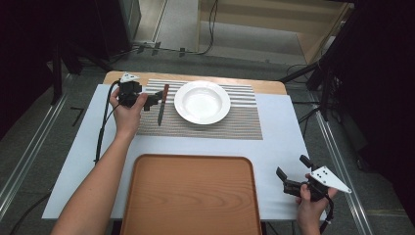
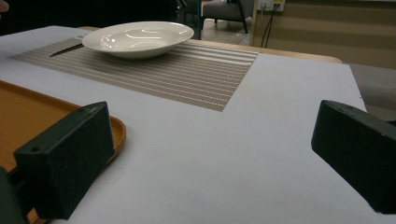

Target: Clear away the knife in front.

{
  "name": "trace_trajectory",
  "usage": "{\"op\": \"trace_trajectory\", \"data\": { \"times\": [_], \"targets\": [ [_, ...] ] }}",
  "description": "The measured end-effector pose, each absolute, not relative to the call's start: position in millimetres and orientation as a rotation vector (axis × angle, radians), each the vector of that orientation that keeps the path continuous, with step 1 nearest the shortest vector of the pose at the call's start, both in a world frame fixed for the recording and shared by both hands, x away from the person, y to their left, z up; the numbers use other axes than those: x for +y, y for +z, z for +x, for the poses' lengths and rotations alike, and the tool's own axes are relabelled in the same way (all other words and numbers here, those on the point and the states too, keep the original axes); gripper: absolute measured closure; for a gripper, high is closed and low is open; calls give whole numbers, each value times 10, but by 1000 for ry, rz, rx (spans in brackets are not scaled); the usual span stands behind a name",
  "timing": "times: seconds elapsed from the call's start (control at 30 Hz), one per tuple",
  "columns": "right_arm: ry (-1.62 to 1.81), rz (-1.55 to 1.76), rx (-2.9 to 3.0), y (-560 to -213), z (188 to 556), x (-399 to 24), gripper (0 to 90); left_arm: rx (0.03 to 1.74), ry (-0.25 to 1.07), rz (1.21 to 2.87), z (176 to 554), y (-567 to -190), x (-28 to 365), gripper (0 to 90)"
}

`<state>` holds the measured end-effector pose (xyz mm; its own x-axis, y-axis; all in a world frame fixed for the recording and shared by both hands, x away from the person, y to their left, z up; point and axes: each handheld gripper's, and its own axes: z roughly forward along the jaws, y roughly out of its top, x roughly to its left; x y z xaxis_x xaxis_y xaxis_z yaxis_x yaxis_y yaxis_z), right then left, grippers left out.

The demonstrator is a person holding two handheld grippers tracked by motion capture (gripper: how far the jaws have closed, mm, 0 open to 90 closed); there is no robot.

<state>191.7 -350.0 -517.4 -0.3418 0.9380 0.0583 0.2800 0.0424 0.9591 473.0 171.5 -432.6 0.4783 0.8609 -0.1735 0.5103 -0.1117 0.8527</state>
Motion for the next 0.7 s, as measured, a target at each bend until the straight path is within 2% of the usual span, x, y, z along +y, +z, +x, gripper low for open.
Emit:
{"op": "trace_trajectory", "data": {
  "times": [0.07, 0.23, 0.7],
  "targets": [
    [1326, 1237, 1690, -5175, 1916, -3501, 0, 1197, 458, 1776, 4773, -4331, 1695, 117],
    [1322, 1239, 1691, -5176, 1918, -3497, 0, 1253, 431, 1831, 4879, -4334, 1601, 170],
    [1309, 1257, 1689, -5180, 1928, -3498, 0, 1382, 338, 1954, 5222, -4396, 1387, 430]
  ]
}}
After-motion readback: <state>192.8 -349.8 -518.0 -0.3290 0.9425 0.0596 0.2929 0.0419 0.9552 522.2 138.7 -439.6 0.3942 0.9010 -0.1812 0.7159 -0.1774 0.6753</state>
